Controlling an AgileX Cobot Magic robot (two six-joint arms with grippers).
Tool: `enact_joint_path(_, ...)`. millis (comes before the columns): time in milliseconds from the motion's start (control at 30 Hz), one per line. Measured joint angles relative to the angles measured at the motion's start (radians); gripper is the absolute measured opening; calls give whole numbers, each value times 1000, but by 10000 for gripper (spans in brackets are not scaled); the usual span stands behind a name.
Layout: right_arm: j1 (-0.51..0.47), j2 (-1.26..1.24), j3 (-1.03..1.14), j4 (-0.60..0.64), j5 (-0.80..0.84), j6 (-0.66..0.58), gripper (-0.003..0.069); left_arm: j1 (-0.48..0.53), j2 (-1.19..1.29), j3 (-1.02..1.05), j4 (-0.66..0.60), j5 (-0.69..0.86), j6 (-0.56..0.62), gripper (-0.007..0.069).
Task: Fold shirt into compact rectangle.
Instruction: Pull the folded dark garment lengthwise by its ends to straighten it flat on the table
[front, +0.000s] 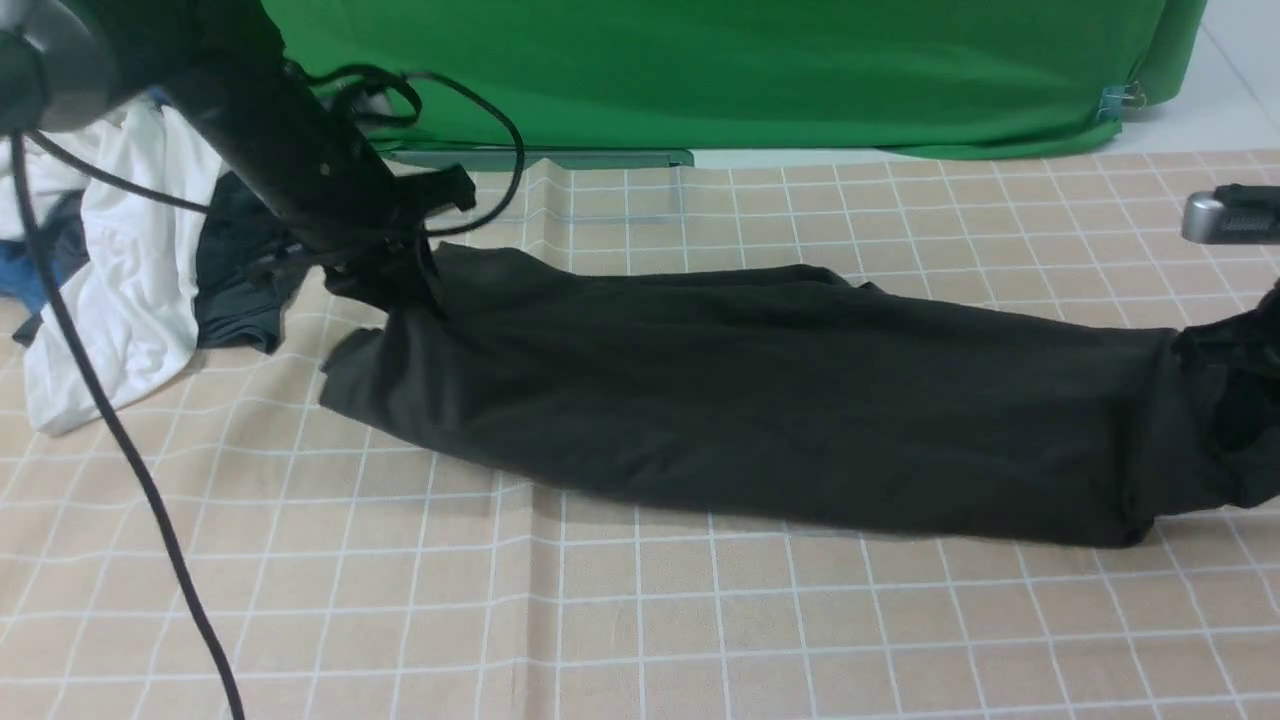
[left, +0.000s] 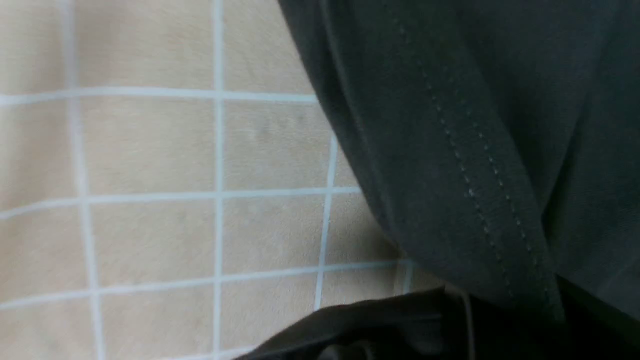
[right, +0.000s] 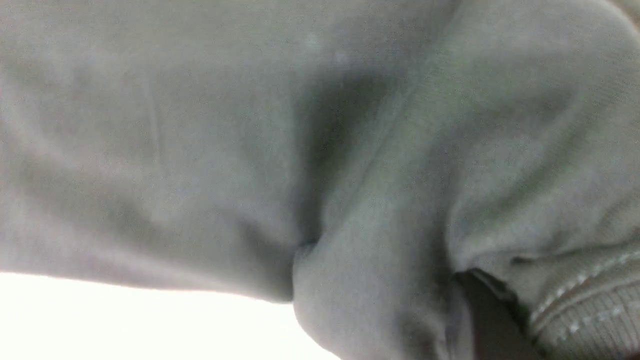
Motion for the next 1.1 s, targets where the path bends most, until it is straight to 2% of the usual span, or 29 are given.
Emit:
enact_joint_path(433,117,-19,-13,0,89,3,85,10,-116,165,95,3,-40,41)
enact_joint_path(633,208,-102,-52,6,128,-1,85,65,-262,219,103,0,-48,41)
enact_joint_path(767,228,-190,-19,9,128,0,85,99,-331,320,106,-1,-50,41)
enact_joint_path(1000,230,-337,221,-23,115,39,85,169,-483,641,119,-28,-71,41)
enact_joint_path(1100,230,-328,335,-46,16,57,85,171,-481,759,137,-122,-74,41)
